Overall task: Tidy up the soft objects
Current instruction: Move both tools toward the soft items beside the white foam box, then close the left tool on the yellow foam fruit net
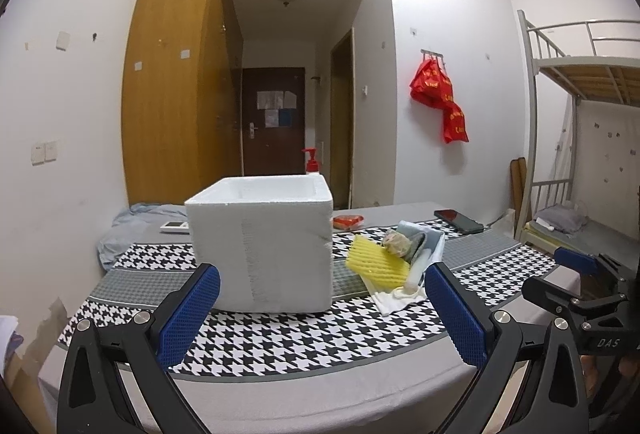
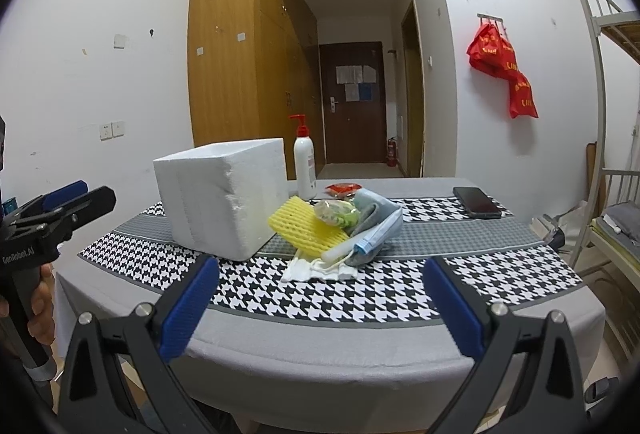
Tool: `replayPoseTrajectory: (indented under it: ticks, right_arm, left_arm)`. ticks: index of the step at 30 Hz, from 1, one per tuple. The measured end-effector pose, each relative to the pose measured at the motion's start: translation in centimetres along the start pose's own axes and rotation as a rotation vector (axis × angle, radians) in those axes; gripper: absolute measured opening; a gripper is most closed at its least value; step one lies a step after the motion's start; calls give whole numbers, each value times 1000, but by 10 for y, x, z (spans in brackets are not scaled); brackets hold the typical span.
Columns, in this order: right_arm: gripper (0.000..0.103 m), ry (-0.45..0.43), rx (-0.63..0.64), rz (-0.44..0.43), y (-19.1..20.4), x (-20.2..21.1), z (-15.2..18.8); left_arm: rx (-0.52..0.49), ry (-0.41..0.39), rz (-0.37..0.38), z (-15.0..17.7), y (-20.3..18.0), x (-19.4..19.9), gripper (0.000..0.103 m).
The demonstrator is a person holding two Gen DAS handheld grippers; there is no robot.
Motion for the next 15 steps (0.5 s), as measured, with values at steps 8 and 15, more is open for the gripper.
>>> replayPoseTrajectory:
  ticks: [8,15]
  right_arm:
    - [103,14,-21,20,-15,-10,-3]
    - [103,45,-59,61,-35,-26,-4]
  left_arm:
    - [-27,45,79,0,-15,-21,102]
    - [-36,107,163,5,-30,-50,102]
Point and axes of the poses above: each gripper's, at about its wrist camera, not at the fingertips, and x roughly against the way its jaws point, y to its left, z to its underside, the point moved 4 cm from there along -x, roughly the way its jaws point, and after that the axes turned 3 degrees about -y, right-handed, at the moved point
